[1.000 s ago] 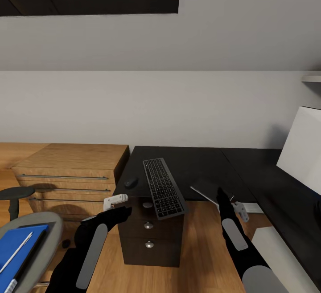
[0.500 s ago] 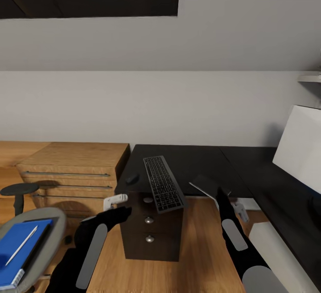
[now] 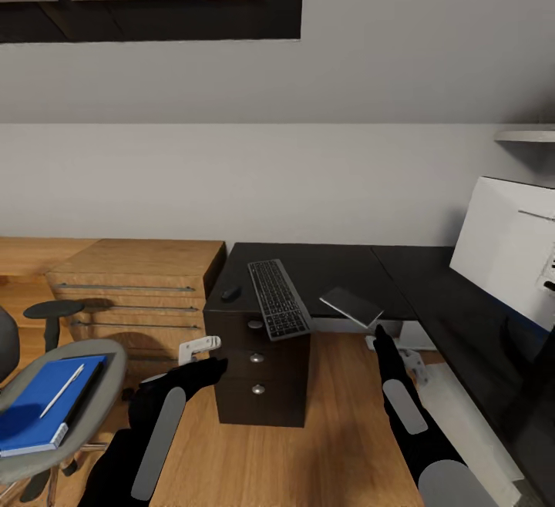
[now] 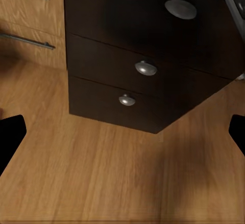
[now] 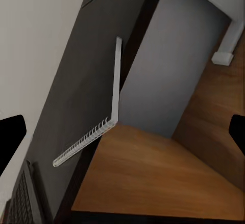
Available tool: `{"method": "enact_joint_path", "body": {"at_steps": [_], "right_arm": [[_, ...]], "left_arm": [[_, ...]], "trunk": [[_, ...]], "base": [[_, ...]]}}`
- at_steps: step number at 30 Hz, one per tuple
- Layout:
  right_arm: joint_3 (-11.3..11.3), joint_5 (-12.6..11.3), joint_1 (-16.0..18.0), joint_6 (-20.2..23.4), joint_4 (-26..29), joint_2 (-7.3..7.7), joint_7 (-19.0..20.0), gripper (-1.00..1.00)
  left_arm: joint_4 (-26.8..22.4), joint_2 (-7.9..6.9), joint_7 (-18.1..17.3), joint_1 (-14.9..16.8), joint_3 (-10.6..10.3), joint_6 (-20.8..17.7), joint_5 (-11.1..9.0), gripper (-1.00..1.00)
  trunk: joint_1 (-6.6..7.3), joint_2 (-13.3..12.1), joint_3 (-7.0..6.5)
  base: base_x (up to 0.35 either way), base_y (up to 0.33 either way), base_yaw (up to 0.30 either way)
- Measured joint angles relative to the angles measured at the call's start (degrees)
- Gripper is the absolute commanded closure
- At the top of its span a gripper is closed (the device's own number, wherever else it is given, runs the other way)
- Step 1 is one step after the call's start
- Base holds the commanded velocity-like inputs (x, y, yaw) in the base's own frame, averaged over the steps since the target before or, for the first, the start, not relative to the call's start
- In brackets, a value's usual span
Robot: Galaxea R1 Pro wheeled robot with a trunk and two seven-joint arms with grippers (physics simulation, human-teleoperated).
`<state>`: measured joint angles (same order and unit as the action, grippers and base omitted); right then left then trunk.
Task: In the bedroom, organize the workspace by keeping the computer under the desk, ensuring the monitor is on the desk, placing the keyboard on the desk next to the monitor, placing the mouse on the desk next to the keyboard, moving the folder from the swivel chair onto the desk next to the mouse, stacking the notebook on top of the folder with the pen on top of the notebook, and positioning the swivel chair next to the desk.
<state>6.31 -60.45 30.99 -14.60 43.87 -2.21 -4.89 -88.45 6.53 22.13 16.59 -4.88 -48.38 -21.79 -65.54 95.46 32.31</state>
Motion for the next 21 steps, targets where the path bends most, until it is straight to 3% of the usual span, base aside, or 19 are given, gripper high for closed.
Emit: {"method": "enact_joint_path", "body": {"at_steps": [6,11,17,20,21], "right_arm": [[-0.33,0.49,-0.10,-0.20,1.92,-0.04,1.00,-1.00],[-2.59,2.85,-0.73,-0.26,6.56,0.09,2.72,-1.00],[-4.27,7.80,-4.59,-0.05,14.68,0.02,1.67,-1.00],[-5.65,11.96,-6.55,1.26,18.55,0.11,-1.05,-1.00],[-7.11,14.05,-7.20,4.32,20.34,0.06,-2.16,-1.00]], "left_arm": [[-0.26,-0.03,-0.08,0.00,-0.06,0.04,-0.05,-1.00],[-0.29,-0.03,-0.09,0.01,-0.05,0.08,-0.06,-1.00],[-0.34,-0.03,0.03,-0.01,-0.02,0.13,-0.03,-1.00],[-0.34,0.00,0.22,-0.01,-0.07,0.16,0.00,-1.00],[-0.30,0.03,0.32,-0.01,-0.08,0.17,0.03,-1.00]], "trunk": [[0.22,-0.38,-0.18],[1.32,-2.39,-1.08],[2.64,-4.79,-2.15],[3.30,-6.00,-2.69],[3.52,-6.40,-2.87]], "base": [[-0.036,-0.015,0.000],[-0.009,-0.004,0.000],[-0.003,-0.001,0.000],[0.000,0.000,0.000],[0.000,0.000,0.000]]}}
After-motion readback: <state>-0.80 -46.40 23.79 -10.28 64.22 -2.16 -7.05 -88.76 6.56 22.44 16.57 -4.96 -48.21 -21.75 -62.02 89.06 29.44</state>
